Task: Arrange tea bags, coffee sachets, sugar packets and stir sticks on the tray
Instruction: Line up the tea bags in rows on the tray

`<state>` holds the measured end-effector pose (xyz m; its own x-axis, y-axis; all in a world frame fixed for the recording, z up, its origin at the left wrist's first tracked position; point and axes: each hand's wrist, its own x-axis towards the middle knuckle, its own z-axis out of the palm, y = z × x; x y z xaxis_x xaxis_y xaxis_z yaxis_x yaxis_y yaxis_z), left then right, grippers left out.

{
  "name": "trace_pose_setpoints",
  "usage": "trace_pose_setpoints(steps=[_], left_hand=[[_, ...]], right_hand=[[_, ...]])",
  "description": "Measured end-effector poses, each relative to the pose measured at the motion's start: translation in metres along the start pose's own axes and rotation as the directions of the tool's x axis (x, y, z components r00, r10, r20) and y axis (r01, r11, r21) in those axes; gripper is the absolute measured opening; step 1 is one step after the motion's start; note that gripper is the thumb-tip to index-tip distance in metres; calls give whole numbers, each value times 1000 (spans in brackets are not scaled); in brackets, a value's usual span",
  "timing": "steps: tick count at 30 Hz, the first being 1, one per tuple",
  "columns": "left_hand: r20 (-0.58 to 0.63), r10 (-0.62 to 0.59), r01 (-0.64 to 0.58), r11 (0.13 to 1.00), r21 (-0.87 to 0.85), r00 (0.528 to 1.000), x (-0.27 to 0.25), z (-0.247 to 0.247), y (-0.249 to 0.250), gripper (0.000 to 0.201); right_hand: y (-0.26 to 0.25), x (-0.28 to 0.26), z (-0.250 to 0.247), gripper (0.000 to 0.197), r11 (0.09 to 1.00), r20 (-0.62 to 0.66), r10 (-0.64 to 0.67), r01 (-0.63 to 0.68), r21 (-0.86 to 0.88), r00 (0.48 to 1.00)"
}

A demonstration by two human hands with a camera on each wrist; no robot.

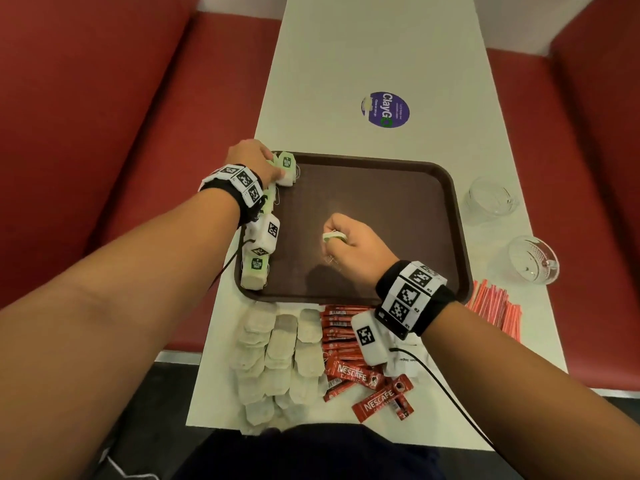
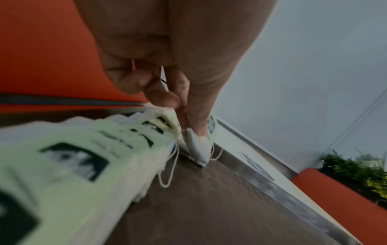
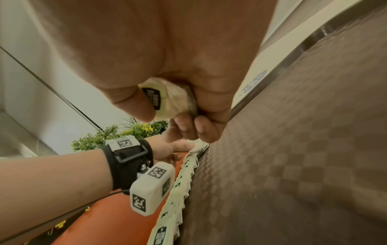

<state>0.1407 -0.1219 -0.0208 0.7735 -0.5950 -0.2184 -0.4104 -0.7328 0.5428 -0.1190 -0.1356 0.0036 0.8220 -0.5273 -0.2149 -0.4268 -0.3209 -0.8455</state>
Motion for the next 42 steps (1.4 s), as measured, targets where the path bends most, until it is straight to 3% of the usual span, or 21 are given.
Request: trace_pose_setpoints(steps=[9,16,18,21,23,29,32,36,42], left_hand=[[-4,-12,12,996,90,1000,13,12,-2,35],[19,56,-58,990,130,998,22,13,3,13],[29,88,-92,979,184,996,21,19,8,16],[77,92,-109,956,273,993,18,29,13,41],[80,77,-99,941,324,994,18,32,15,47],[125,91,-126,941,314,988,11,26,23,33],[101,166,-186,954,237,981,-1,16,29,29],[84,376,-378,926,11,923,-34,-4,33,31],[309,536,-500,844,-195,785,-90,-20,22,32]], right_hand=[[5,4,1,4,1000,9,-17,17,9,1000],[13,7,-6,10,1000,8,-12,12,-16,1000],[14,9,-6,12,1000,10,-7,8,-11,1000],[13,11,-5,18,1000,11,-2,2,7,1000],[13,11,-5,18,1000,10,-1,1,18,1000],[13,11,-8,10,999,16,26,-27,35,1000],[15,13,-9,3,1000,-42,-9,8,-28,999],[14,18,-12,7,989,-138,-109,94,-114,984],[9,22,-14,12,999,-189,-49,52,7,981]])
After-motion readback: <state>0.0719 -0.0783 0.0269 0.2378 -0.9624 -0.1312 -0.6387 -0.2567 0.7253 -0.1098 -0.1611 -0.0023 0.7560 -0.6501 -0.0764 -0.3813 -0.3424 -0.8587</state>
